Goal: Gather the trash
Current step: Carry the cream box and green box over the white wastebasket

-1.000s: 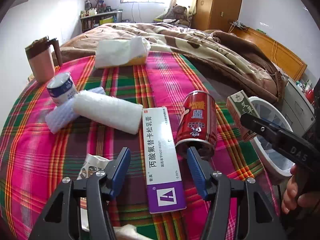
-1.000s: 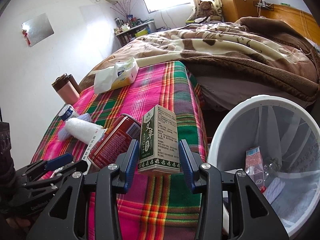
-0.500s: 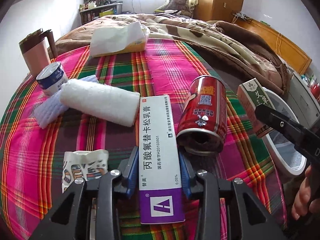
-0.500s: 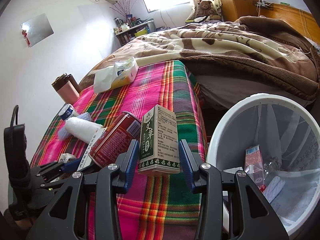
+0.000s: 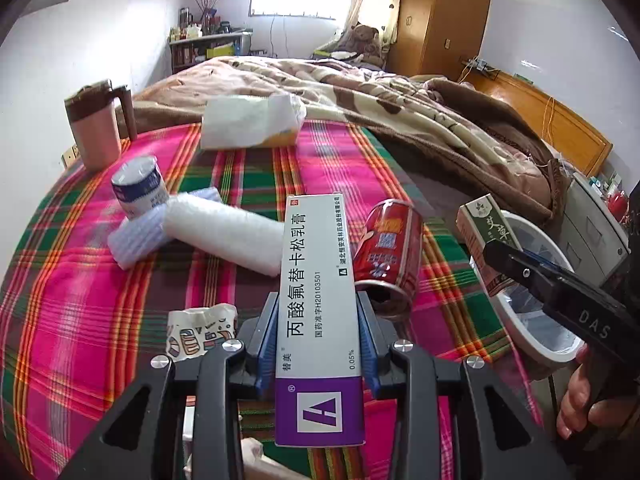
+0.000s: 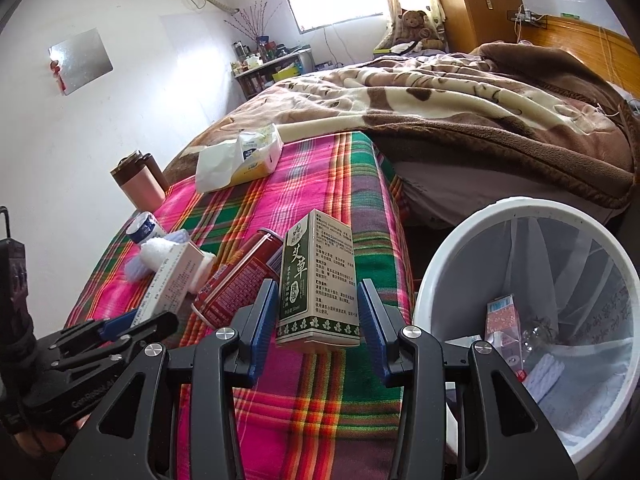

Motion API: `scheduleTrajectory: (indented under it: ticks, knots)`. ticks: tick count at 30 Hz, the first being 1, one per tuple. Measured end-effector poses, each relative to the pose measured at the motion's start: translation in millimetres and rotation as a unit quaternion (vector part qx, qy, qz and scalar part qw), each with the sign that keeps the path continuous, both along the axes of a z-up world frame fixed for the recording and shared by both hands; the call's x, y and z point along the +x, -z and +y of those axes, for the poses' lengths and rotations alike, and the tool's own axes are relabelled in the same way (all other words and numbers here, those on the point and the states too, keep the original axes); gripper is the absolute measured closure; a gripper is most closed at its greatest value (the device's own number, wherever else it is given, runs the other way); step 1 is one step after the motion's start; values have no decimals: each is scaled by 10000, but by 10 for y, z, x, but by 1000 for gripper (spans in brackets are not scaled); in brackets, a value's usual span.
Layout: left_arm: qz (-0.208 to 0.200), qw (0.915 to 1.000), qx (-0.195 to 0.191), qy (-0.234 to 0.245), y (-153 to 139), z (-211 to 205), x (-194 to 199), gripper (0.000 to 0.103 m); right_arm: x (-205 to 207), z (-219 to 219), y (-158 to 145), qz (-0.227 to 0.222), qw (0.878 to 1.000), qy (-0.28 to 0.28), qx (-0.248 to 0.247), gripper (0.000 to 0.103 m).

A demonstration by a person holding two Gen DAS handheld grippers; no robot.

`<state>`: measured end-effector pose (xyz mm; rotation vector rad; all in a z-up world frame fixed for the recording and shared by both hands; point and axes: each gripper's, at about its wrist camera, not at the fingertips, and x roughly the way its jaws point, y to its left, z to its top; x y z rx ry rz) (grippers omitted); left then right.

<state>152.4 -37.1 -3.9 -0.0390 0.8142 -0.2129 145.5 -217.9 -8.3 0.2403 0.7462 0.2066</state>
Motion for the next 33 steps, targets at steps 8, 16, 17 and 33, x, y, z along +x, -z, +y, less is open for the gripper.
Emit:
scheduleTrajectory:
  ticks: [8,16,17,33]
  knots:
    - [-490,9984,-74,273,-356,-157,-197,66,-172,-95,-199,-267,9995,161,-24,61]
    - [-739,9949,-149,670,-520,-488,-306,66,-350,-358,-335,-444,9976,515,-94,61]
    - [-750,9944,-148,729,-529,-532,-316,66,-358,-385,-343,-452,9974,549,-104,61]
    - [-740,9854,-217,1518,-505,-1367,-314,66,-530,-936,-320,-421,9906,1266,-301,61]
